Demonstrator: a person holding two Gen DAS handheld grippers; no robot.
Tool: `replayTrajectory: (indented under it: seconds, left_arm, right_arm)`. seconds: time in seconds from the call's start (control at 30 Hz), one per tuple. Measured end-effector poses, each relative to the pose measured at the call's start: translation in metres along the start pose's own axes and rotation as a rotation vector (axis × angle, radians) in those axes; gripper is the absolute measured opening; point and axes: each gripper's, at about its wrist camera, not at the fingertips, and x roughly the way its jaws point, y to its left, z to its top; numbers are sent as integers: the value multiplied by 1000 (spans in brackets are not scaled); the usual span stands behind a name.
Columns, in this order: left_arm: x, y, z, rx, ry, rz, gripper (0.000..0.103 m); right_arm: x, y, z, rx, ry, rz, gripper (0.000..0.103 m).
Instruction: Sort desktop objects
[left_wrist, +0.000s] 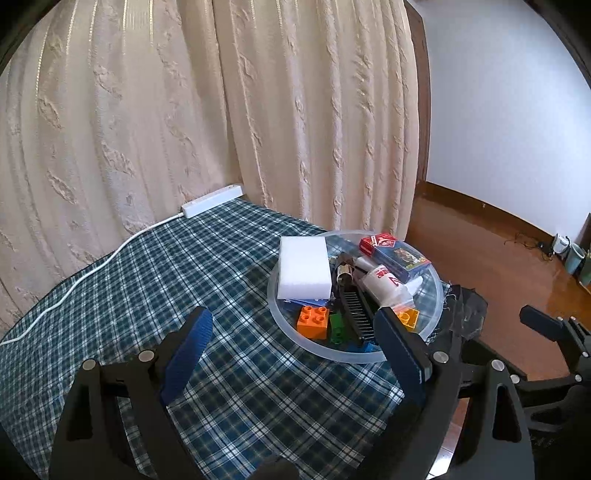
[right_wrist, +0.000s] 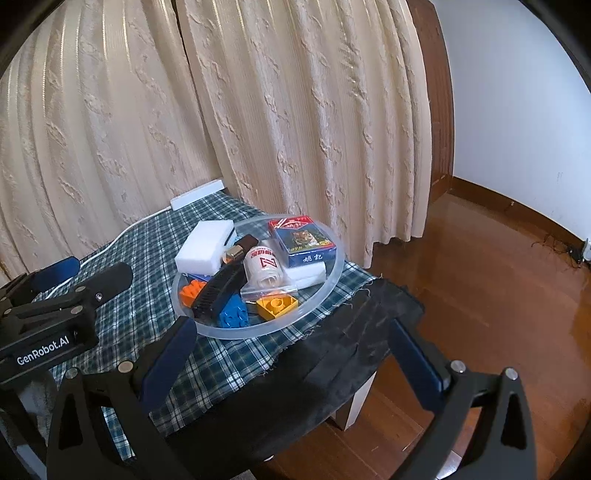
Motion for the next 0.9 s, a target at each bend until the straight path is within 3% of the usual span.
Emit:
replayTrajectory:
  seconds: [0.6, 0.9]
  left_arm:
    - [17, 3, 3, -28, 48, -95, 91]
    - [17, 10, 1, -36, 46, -83, 91]
  right_arm:
    - [14, 4, -2, 1, 38, 14, 103]
    - [17, 11, -3, -3, 48, 14, 103]
